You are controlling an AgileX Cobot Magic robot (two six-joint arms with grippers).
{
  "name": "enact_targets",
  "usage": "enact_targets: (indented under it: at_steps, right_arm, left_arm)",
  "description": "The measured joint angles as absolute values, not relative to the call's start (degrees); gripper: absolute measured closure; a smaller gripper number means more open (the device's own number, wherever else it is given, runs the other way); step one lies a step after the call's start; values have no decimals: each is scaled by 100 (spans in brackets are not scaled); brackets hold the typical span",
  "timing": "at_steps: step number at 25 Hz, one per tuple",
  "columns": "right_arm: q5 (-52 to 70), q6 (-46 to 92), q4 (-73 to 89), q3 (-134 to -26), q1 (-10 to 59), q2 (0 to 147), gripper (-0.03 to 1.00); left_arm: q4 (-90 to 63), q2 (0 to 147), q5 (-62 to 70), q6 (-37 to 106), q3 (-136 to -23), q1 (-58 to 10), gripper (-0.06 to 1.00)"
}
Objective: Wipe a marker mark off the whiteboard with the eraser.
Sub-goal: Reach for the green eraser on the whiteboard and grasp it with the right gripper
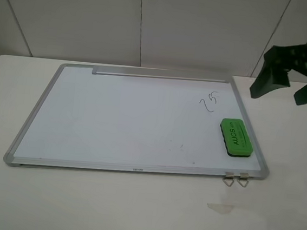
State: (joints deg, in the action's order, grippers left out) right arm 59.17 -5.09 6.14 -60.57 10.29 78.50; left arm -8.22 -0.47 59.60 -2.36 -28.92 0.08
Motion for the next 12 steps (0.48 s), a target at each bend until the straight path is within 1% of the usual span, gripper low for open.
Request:
enact_targets:
  at_steps: [6, 12]
  right_arm:
    - [5894, -358, 0, -6762, 1029, 9371, 14]
    - [5922, -170, -38, -7144, 1029, 10507, 14]
  left_arm:
    - [-822, -47, 5960, -236, -2892, 8, 16]
    - [-822, -47, 5960, -236, -2892, 8, 16]
